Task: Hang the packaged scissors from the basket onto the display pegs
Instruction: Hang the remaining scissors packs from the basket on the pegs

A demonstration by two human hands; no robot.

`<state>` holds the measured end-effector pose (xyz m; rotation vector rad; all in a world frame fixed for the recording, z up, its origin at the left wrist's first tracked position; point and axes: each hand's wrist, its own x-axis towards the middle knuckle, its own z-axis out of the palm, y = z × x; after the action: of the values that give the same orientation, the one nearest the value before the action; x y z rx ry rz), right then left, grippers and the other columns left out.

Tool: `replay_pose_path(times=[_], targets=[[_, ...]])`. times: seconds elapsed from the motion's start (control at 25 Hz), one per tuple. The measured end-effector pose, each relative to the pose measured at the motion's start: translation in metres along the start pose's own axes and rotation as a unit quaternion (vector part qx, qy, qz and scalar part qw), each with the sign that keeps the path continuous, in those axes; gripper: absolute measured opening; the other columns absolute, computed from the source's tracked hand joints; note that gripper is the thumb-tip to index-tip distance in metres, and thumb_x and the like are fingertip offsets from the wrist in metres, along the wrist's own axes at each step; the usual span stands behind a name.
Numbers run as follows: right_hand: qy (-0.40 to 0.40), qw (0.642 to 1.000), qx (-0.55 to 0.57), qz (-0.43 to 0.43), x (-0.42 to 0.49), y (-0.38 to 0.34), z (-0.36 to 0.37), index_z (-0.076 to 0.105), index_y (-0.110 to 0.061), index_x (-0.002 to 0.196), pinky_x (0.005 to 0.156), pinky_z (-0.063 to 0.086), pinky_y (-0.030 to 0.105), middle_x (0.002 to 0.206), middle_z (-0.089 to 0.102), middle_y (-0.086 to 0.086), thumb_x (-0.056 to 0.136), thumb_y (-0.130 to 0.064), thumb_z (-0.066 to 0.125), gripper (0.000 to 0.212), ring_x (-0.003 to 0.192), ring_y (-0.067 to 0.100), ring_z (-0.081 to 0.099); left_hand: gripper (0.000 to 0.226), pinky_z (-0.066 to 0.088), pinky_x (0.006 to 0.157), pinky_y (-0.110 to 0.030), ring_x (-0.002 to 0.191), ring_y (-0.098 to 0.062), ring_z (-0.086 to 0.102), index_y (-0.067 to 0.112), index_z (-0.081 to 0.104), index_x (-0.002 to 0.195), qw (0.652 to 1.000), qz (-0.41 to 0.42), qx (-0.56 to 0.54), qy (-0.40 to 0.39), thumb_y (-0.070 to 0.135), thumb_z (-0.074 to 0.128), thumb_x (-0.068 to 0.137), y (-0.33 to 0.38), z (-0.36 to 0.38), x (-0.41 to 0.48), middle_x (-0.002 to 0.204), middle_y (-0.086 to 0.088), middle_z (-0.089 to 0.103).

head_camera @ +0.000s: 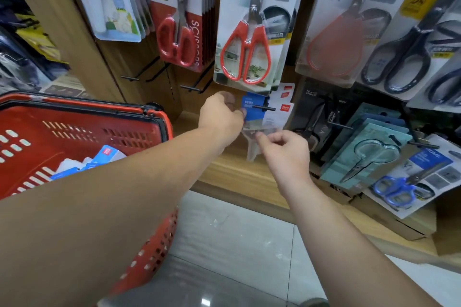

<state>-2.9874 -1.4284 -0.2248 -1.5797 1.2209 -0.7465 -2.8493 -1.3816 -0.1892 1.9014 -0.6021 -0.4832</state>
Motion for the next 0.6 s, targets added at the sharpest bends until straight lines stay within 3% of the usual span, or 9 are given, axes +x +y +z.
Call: replay_pose_path(times=[0.08, 0.16, 0.28, 0.4, 0.48, 0.6], targets=[[-0.032, 0.999, -0.027, -0.023, -0.019, -0.005, 0.007, 0.069, -0.017, 0.066, 0.071, 0.053, 0.036, 0.063, 0.069, -0.004, 0.088, -0.035, 0.078, 0.030, 0.065, 0.014, 0.063, 0.022, 0.062, 0.090, -0.036, 0.082, -0.012, 0.073, 0.012, 0.067, 0.118, 0.998, 0.030, -0.022, -0.058, 0.006, 0.069, 0.097, 0.000, -0.035, -0.026, 0.092, 0.001, 0.074], [-0.058, 0.995, -0.046, -0.069, -0.039, -0.019, 0.016, 0.067, -0.018, 0.064, 0.072, 0.053, 0.035, 0.061, 0.069, -0.004, 0.089, -0.036, 0.077, 0.032, 0.063, 0.012, 0.062, 0.017, 0.066, 0.076, -0.036, 0.070, -0.013, 0.075, 0.014, 0.070, 0.107, 0.995, 0.044, -0.031, -0.086, 0.001, 0.067, 0.098, -0.009, -0.084, -0.051, 0.087, -0.005, 0.075], [-0.108, 0.979, -0.055, -0.166, -0.079, -0.057, 0.043, 0.068, -0.019, 0.066, 0.068, 0.050, 0.032, 0.062, 0.067, -0.005, 0.091, -0.034, 0.076, 0.031, 0.062, 0.009, 0.061, 0.017, 0.062, 0.059, -0.030, 0.061, -0.014, 0.071, 0.011, 0.072, 0.100, 0.998, 0.040, 0.018, -0.053, -0.004, 0.065, 0.097, -0.039, -0.179, -0.078, 0.082, -0.011, 0.073], [-0.179, 0.946, -0.080, -0.256, -0.115, -0.091, 0.090, 0.068, -0.021, 0.066, 0.064, 0.050, 0.032, 0.061, 0.066, -0.007, 0.089, -0.040, 0.074, 0.030, 0.060, 0.006, 0.060, 0.018, 0.058, 0.064, -0.036, 0.066, -0.023, 0.072, 0.011, 0.072, 0.101, 0.995, -0.029, 0.098, -0.006, -0.005, 0.065, 0.097, -0.096, -0.255, -0.082, 0.086, -0.015, 0.072], [-0.246, 0.912, -0.154, -0.290, -0.130, -0.103, 0.130, 0.068, -0.021, 0.067, 0.066, 0.051, 0.032, 0.066, 0.069, -0.007, 0.090, -0.040, 0.075, 0.030, 0.065, 0.008, 0.064, 0.019, 0.056, 0.069, -0.031, 0.080, -0.036, 0.073, 0.016, 0.070, 0.099, 0.984, -0.069, 0.161, 0.014, -0.002, 0.066, 0.096, -0.144, -0.288, -0.084, 0.092, -0.015, 0.073], [-0.332, 0.868, -0.252, -0.271, -0.118, -0.100, 0.168, 0.072, -0.017, 0.072, 0.073, 0.054, 0.033, 0.071, 0.072, -0.006, 0.090, -0.034, 0.076, 0.025, 0.072, 0.010, 0.067, 0.013, 0.054, 0.085, -0.030, 0.101, -0.034, 0.073, 0.017, 0.071, 0.107, 0.950, -0.137, 0.277, -0.052, 0.016, 0.071, 0.095, -0.202, -0.306, -0.082, 0.106, -0.012, 0.075]])
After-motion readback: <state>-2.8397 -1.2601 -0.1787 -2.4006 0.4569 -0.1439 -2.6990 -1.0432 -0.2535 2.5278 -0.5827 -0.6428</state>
